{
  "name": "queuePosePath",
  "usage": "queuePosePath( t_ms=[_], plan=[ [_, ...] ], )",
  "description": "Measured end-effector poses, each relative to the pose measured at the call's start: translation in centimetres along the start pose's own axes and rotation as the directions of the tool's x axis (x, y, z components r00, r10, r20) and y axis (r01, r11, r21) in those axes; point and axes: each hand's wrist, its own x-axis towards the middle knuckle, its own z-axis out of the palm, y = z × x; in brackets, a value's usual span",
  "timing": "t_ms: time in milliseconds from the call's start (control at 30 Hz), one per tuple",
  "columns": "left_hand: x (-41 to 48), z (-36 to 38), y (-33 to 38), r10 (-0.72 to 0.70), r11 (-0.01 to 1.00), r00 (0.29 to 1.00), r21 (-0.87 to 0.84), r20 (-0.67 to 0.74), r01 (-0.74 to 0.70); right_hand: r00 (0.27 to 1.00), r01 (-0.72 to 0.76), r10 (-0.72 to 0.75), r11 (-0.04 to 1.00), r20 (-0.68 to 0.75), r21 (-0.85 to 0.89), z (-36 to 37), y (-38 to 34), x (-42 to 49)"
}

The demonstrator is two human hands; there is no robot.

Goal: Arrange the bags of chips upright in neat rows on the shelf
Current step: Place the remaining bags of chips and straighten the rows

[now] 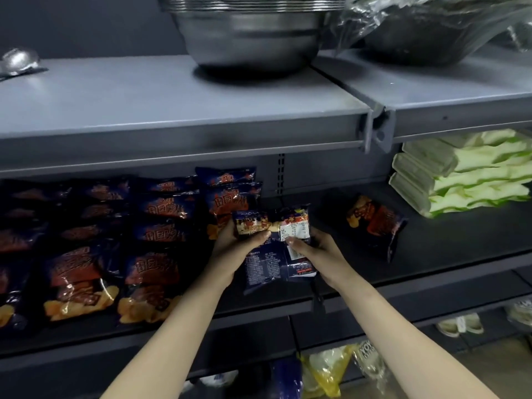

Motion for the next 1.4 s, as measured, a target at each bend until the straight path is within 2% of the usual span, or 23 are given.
queuePosePath(
  t_ms=[133,233,300,333,367,400,467,500,567,667,733,867,933,1000,1067,1100,1167,1233,1267,1333,1400],
  plan=[
    [-0.3,-0.6,0.2,-0.024,1.000,0.999,0.018,-0.038,0.025,1.000,-0.009,0.009,1.000,-0.002,-0.017,1.0,-0.5,-0.1],
    [-0.8,-0.7,0.9,0.005,0.994,0.999,0.106,-0.032,-0.002,0.996,0.012,-0.025,0.989,-0.085,-0.147,1.2,-1.2,0.2],
    [-1.8,-0.7,1.2,0.021,0.994,0.997,0.107,-0.069,-0.013,0.975,0.098,-0.148,0.956,-0.167,-0.278,1.0,-1.5,0.3],
    [-2.3,-0.7,1.5,0.003,0.998,0.995,0.057,-0.101,0.003,0.949,0.179,-0.254,0.921,-0.186,-0.345,0.8,-1.7,0.4],
    [-2.8,-0.8,1.9,-0.052,0.997,0.991,-0.062,-0.120,0.045,0.912,0.277,-0.371,0.871,-0.173,-0.407,0.8,-1.9,0.4],
    [-3.1,-1.0,2.1,-0.142,0.967,0.984,-0.226,-0.110,0.114,0.864,0.379,-0.486,0.801,-0.135,-0.463,0.7,-1.9,0.4],
    [-3.3,-1.5,1.8,-0.294,0.798,0.956,-0.552,-0.005,0.242,0.739,0.542,-0.674,0.610,-0.017,-0.578,0.8,-1.4,0.5],
    [-3.2,-1.8,1.8,-0.317,0.732,0.948,-0.627,0.035,0.268,0.683,0.585,-0.729,0.519,0.034,-0.623,0.8,-1.0,0.6],
    [-3.0,-2.1,1.7,-0.304,0.698,0.947,-0.651,0.107,0.297,0.630,0.626,-0.769,0.417,0.112,-0.659,1.1,-0.4,0.6],
    [-2.6,-1.5,0.6,-0.313,0.624,0.937,-0.709,0.158,0.328,0.584,0.696,-0.779,0.335,0.230,-0.634,1.3,0.4,0.4],
    [-2.3,-1.1,-0.1,-0.336,0.584,0.934,-0.753,0.117,0.304,0.581,0.718,-0.759,0.309,0.293,-0.624,1.2,1.0,0.3],
    [-2.3,-1.1,-0.9,-0.319,0.639,0.948,-0.734,0.016,0.227,0.618,0.711,-0.692,0.290,0.373,-0.641,0.8,1.8,-0.2],
    [-2.4,-1.4,-0.8,-0.303,0.692,0.952,-0.698,-0.047,0.185,0.672,0.647,-0.669,0.321,0.319,-0.692,0.4,2.0,-0.4],
    [-2.3,-2.2,0.0,-0.238,0.814,0.964,-0.566,-0.118,0.132,0.727,0.589,-0.655,0.443,0.204,-0.676,0.0,1.5,-0.7],
    [-1.9,-3.1,1.6,-0.091,0.956,0.983,-0.291,-0.159,0.041,0.761,0.550,-0.644,0.578,0.078,-0.602,-0.5,0.3,-0.6],
    [-1.7,-3.5,2.8,-0.013,0.991,0.991,-0.137,-0.136,-0.006,0.780,0.535,-0.624,0.631,0.042,-0.562,-0.7,-0.5,-0.4],
    [-1.2,-3.6,4.9,0.058,0.984,0.998,0.166,0.010,-0.059,0.843,0.496,-0.532,0.712,0.078,-0.497,-1.0,-2.5,0.1],
    [-0.7,-3.2,6.4,0.031,0.926,0.980,0.364,0.196,-0.102,0.912,0.410,-0.344,0.742,0.223,-0.530,-0.7,-4.5,0.7],
    [-0.4,-3.0,6.9,0.006,0.905,0.958,0.405,0.286,-0.127,0.927,0.364,-0.224,0.725,0.300,-0.584,-0.6,-5.1,1.0],
    [0.3,-2.9,7.1,-0.019,0.876,0.912,0.447,0.410,-0.183,0.915,0.277,0.024,0.689,0.404,-0.670,-0.2,-5.5,1.7],
    [0.6,-2.8,7.1,-0.032,0.837,0.887,0.497,0.460,-0.228,0.891,0.213,0.140,0.711,0.432,-0.670,0.2,-4.7,2.2]
  ],
)
